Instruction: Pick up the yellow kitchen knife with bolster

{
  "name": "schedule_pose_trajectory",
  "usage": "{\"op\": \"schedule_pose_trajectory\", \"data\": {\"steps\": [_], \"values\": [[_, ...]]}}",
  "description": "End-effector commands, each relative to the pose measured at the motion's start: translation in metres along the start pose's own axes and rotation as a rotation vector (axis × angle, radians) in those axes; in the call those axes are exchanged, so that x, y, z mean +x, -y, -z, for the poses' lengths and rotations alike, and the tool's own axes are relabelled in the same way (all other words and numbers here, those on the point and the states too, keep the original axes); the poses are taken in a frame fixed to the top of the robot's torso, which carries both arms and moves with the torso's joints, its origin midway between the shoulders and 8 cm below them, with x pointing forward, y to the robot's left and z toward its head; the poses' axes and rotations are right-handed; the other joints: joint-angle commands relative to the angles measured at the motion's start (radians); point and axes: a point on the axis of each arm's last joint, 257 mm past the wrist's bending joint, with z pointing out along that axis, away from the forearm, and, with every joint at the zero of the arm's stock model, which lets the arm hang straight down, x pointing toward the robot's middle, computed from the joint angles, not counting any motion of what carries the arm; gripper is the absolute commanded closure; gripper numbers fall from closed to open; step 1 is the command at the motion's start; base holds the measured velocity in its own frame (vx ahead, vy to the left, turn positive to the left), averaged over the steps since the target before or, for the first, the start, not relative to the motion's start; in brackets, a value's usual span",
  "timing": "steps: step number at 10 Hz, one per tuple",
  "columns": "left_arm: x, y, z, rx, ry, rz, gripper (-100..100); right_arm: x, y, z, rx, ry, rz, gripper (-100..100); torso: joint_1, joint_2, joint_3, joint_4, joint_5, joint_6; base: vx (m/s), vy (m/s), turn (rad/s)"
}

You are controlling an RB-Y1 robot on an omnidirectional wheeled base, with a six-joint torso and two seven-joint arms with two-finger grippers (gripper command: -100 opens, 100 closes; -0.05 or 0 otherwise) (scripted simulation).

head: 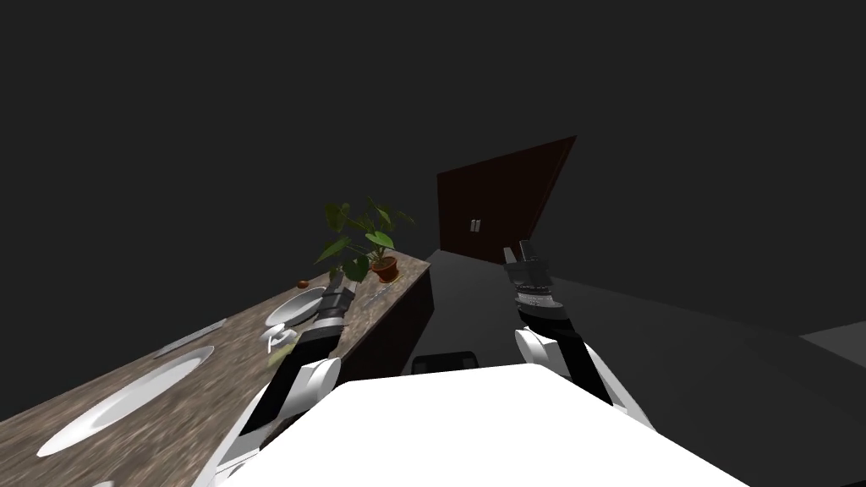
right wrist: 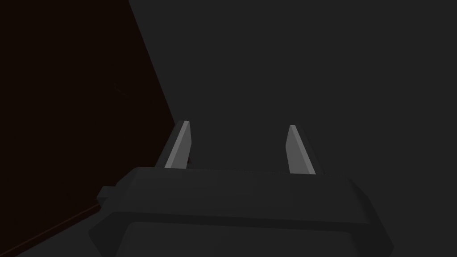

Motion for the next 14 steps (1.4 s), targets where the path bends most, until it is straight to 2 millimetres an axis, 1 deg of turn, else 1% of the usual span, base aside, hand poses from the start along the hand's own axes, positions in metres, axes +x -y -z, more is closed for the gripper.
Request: {"op": "schedule_pose_trajectory", "data": {"steps": [1, 2, 3, 4, 5, 6, 7, 9, 10, 11, 12, 13, 14], "values": [[-0.005, -0.012, -0.001, -0.044, 0.003, 0.006, -100, 0.000, 0.000, 0.000, 0.000, 0.000, 0.000, 0, 0.000, 0.000, 0.000, 0.000, 0.000, 0.000, 0.093, -0.094, 0.062], [-0.016, -0.024, 0.002, -0.088, 0.009, 0.015, -100, 0.000, 0.000, 0.000, 0.000, 0.000, 0.000, 0, 0.002, 0.002, 0.001, 0.000, 0.000, 0.001, 0.074, -0.093, 0.102], [-0.016, -0.026, 0.002, -0.097, 0.009, 0.015, -100, 0.000, 0.000, 0.000, 0.000, 0.000, 0.000, 0, 0.002, 0.003, 0.002, 0.001, 0.000, 0.000, 0.060, -0.083, 0.058], [-0.027, -0.038, 0.005, -0.143, 0.017, 0.025, -100, 0.000, 0.000, 0.000, 0.000, 0.000, 0.000, 0, 0.003, 0.005, 0.002, 0.001, 0.000, 0.001, 0.083, -0.102, 0.115], [-0.027, -0.041, 0.005, -0.152, 0.017, 0.025, -100, 0.000, 0.000, 0.000, 0.000, 0.000, 0.000, 0, 0.002, 0.004, 0.002, 0.001, 0.000, 0.000, 0.069, -0.089, 0.056], [-0.038, -0.053, 0.009, -0.203, 0.027, 0.035, -100, 0.000, 0.000, 0.000, 0.000, 0.000, 0.000, 0, 0.002, 0.004, 0.002, 0.001, 0.000, 0.001, 0.070, -0.082, 0.080], [-0.038, -0.055, 0.009, -0.207, 0.027, 0.035, -100, 0.000, 0.000, 0.000, 0.000, 0.000, 0.000, 0, 0.003, 0.004, 0.002, 0.001, 0.001, 0.000, 0.082, -0.076, 0.072], [-0.062, -0.077, 0.018, -0.302, 0.049, 0.055, -100, 0.000, 0.000, 0.000, 0.000, 0.000, 0.000, 0, 0.002, 0.003, 0.001, 0.001, 0.000, 0.000, 0.138, -0.120, 0.154], [-0.062, -0.082, 0.019, -0.320, 0.050, 0.055, -100, 0.000, 0.000, 0.000, 0.000, 0.000, 0.000, 0, 0.000, -0.001, -0.001, 0.000, 0.000, 0.000, 0.116, -0.130, 0.068], [-0.074, -0.092, 0.024, -0.363, 0.063, 0.066, -100, 0.000, 0.000, 0.000, 0.000, 0.000, 0.000, 0, 0.000, 0.001, 0.000, 0.000, 0.000, 0.001, 0.086, -0.116, 0.092], [-0.074, -0.095, 0.025, -0.377, 0.063, 0.066, -100, 0.000, 0.000, 0.000, 0.000, 0.000, 0.000, 0, 0.001, 0.002, 0.001, 0.000, 0.000, 0.000, 0.070, -0.094, 0.056], [-0.085, -0.103, 0.030, -0.412, 0.077, 0.077, -100, 0.000, 0.000, 0.000, 0.000, 0.000, 0.000, 0, 0.002, 0.003, 0.002, 0.001, 0.000, 0.001, 0.071, -0.118, 0.128], [-0.086, -0.108, 0.032, -0.434, 0.078, 0.078, -100, 0.000, 0.000, 0.000, 0.000, 0.000, 0.000, 0, 0.001, 0.004, 0.002, 0.001, 0.000, 0.000, 0.072, -0.088, 0.072]]}}
